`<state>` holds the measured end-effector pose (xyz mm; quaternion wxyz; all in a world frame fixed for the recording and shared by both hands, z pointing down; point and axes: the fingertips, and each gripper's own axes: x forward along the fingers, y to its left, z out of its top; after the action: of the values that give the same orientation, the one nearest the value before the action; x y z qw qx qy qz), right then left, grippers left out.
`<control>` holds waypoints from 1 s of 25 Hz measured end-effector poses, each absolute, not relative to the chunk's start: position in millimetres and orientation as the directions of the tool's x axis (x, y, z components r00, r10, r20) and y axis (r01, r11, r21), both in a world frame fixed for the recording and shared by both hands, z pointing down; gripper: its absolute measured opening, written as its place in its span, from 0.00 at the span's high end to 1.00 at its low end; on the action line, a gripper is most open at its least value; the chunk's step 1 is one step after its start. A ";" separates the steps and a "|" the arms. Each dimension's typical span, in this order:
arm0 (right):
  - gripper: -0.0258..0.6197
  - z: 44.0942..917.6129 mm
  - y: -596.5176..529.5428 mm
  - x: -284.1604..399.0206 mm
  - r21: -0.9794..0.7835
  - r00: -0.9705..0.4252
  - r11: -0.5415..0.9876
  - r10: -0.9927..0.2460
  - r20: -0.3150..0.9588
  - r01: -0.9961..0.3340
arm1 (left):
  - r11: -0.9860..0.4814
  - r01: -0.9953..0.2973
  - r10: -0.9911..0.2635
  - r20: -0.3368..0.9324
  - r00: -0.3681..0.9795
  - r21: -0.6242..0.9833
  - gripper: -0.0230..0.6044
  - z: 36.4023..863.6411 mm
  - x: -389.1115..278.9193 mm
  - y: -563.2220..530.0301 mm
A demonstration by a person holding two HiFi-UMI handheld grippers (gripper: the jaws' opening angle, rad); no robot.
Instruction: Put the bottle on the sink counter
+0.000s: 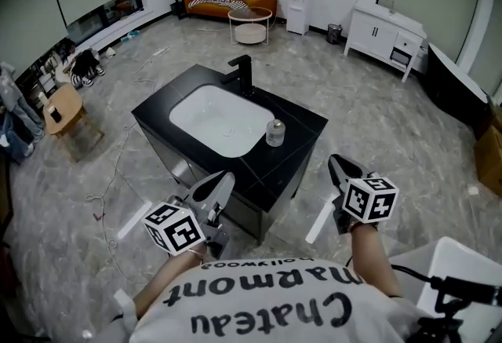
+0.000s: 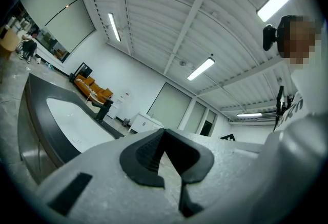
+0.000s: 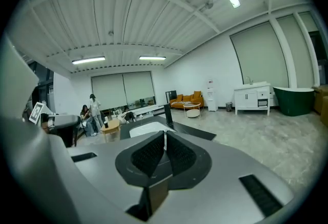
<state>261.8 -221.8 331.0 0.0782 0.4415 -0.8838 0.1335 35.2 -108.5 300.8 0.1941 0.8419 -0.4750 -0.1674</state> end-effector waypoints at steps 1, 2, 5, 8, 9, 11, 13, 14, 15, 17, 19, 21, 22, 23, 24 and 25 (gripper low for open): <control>0.92 331.4 -219.3 264.2 -0.167 -0.594 0.571 -0.762 0.258 -0.804 | -0.473 -0.733 -0.865 -0.100 0.492 0.489 0.94 299.7 36.7 -105.1; 0.92 332.0 -216.5 265.3 -0.163 -0.593 0.570 -0.762 0.262 -0.805 | -0.473 -0.730 -0.865 -0.102 0.492 0.493 0.94 299.8 38.1 -101.7; 0.93 334.2 -206.5 262.9 -0.142 -0.597 0.583 -0.749 0.288 -0.800 | -0.475 -0.723 -0.863 -0.107 0.493 0.502 0.94 300.5 41.5 -91.5; 0.93 336.3 -197.8 259.7 -0.122 -0.594 0.589 -0.740 0.315 -0.799 | -0.463 -0.723 -0.870 -0.107 0.481 0.513 0.94 299.0 40.1 -84.0; 0.93 337.1 -195.6 258.3 -0.123 -0.595 0.590 -0.737 0.320 -0.798 | -0.455 -0.724 -0.874 -0.105 0.475 0.519 0.94 298.4 38.3 -82.4; 0.93 337.8 -192.7 256.1 -0.130 -0.599 0.592 -0.733 0.323 -0.795 | -0.449 -0.724 -0.877 -0.104 0.469 0.524 0.94 297.1 35.6 -80.6; 0.93 338.9 -190.4 255.6 -0.128 -0.601 0.596 -0.730 0.326 -0.793 | -0.454 -0.725 -0.875 -0.105 0.473 0.518 0.94 296.2 35.9 -79.2; 0.93 339.9 -189.5 256.2 -0.125 -0.600 0.596 -0.730 0.327 -0.793 | -0.454 -0.727 -0.875 -0.103 0.473 0.516 0.94 295.9 36.4 -78.5; 0.93 340.8 -189.2 257.3 -0.122 -0.599 0.596 -0.731 0.328 -0.794 | -0.451 -0.729 -0.876 -0.100 0.472 0.515 0.94 295.4 36.6 -78.4; 0.93 341.8 -190.3 259.8 -0.125 -0.596 0.591 -0.733 0.328 -0.797 | -0.450 -0.732 -0.877 -0.097 0.471 0.511 0.94 294.5 36.7 -79.9; 0.93 344.0 -191.6 262.3 -0.131 -0.593 0.586 -0.735 0.329 -0.799 | -0.450 -0.734 -0.877 -0.094 0.472 0.509 0.94 295.1 37.0 -82.0; 0.93 347.4 -192.3 265.5 -0.136 -0.589 0.580 -0.737 0.332 -0.803 | -0.455 -0.733 -0.874 -0.095 0.477 0.505 0.94 297.0 38.1 -83.5; 0.93 348.9 -192.9 267.2 -0.140 -0.586 0.576 -0.738 0.334 -0.805 | -0.456 -0.733 -0.873 -0.094 0.478 0.506 0.94 297.8 38.6 -84.3; 0.93 350.2 -193.7 268.9 -0.144 -0.583 0.572 -0.739 0.337 -0.808 | -0.455 -0.732 -0.873 -0.093 0.478 0.507 0.94 298.2 39.0 -85.2; 0.93 351.5 -194.4 270.5 -0.147 -0.580 0.568 -0.740 0.340 -0.810 | -0.456 -0.731 -0.872 -0.092 0.480 0.508 0.94 298.7 39.3 -86.2; 0.93 353.0 -195.0 271.8 -0.150 -0.577 0.564 -0.741 0.344 -0.812 | -0.458 -0.729 -0.871 -0.092 0.483 0.508 0.94 299.7 39.5 -87.0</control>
<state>271.8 -195.0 353.0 0.1219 0.4432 -0.8758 0.1472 39.5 -87.0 299.7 0.2051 0.8364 -0.4782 -0.1724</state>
